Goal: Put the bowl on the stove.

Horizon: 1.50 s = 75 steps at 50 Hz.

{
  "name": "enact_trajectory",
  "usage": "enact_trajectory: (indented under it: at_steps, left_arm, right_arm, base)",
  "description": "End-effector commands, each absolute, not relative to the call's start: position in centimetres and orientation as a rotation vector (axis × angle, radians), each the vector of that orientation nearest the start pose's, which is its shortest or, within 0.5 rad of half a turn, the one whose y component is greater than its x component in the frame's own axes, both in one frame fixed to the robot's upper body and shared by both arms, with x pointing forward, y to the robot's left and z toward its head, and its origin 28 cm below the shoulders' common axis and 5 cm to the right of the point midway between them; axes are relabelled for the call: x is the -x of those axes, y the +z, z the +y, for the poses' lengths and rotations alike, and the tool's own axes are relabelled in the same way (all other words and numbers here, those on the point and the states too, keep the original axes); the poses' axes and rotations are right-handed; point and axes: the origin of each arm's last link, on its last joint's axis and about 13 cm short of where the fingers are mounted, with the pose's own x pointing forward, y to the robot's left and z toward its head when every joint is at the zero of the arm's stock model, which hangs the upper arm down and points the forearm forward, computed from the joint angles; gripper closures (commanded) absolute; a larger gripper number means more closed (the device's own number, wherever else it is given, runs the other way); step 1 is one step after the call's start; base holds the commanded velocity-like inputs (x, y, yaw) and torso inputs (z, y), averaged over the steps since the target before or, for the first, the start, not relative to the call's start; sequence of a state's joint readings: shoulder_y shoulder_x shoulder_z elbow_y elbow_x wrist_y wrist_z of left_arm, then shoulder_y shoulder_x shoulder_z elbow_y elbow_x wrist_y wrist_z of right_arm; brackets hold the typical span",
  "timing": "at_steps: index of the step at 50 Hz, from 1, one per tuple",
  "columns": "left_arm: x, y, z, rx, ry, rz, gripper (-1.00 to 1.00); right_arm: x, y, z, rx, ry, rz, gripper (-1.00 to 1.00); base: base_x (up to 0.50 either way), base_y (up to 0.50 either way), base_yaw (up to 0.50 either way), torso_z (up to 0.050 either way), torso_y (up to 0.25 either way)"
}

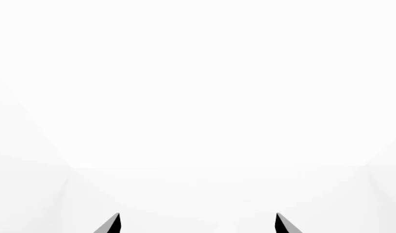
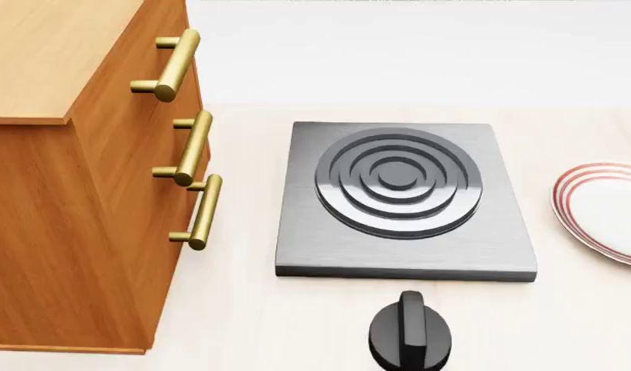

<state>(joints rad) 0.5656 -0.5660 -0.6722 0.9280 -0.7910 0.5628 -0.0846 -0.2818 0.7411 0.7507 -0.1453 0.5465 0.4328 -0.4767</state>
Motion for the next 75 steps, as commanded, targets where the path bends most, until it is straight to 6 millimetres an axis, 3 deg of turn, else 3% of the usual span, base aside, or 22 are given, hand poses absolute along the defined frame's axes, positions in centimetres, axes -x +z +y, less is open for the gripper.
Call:
enact_trajectory:
  at_steps: [1, 21, 30, 41, 53, 75]
  left_arm:
    - [-7.2, 23.0, 30.4, -0.044, -0.068, -1.068, -1.0]
    - [-7.2, 22.9, 30.4, -0.044, -0.067, -1.067, -1.0]
    - [-7.3, 22.9, 30.4, -0.043, -0.07, -1.063, -1.0]
    - [-7.6, 22.7, 30.3, -0.039, -0.075, -1.052, -1.0]
    - [-7.7, 22.6, 30.3, -0.041, -0.072, -1.047, -1.0]
    - [-8.0, 22.4, 30.3, -0.037, -0.076, -1.037, -1.0]
  right_arm:
    - [-12.5, 13.5, -34.8, 0.181, -0.008, 0.181, -1.0]
    - [-12.7, 13.3, -34.7, 0.197, -0.01, 0.214, -1.0]
    - [-13.1, 13.5, -34.9, 0.205, -0.023, 0.267, -1.0]
    - [-13.5, 15.7, -36.2, 0.229, -0.025, 0.518, -1.0]
    - [-13.2, 15.1, -36.7, 0.271, -0.02, 0.716, -1.0]
    - [-14.6, 14.6, -36.8, 0.325, -0.023, 0.751, -1.0]
  base:
    - [0.5, 0.0, 0.0, 0.0, 0.0]
    - [0.5, 0.0, 0.0, 0.0, 0.001]
    - [0.01, 0.0, 0.0, 0.0, 0.0]
    - [0.0, 0.0, 0.0, 0.0, 0.0]
    - [0.0, 0.0, 0.0, 0.0, 0.0]
    - [0.0, 0.0, 0.0, 0.0, 0.0]
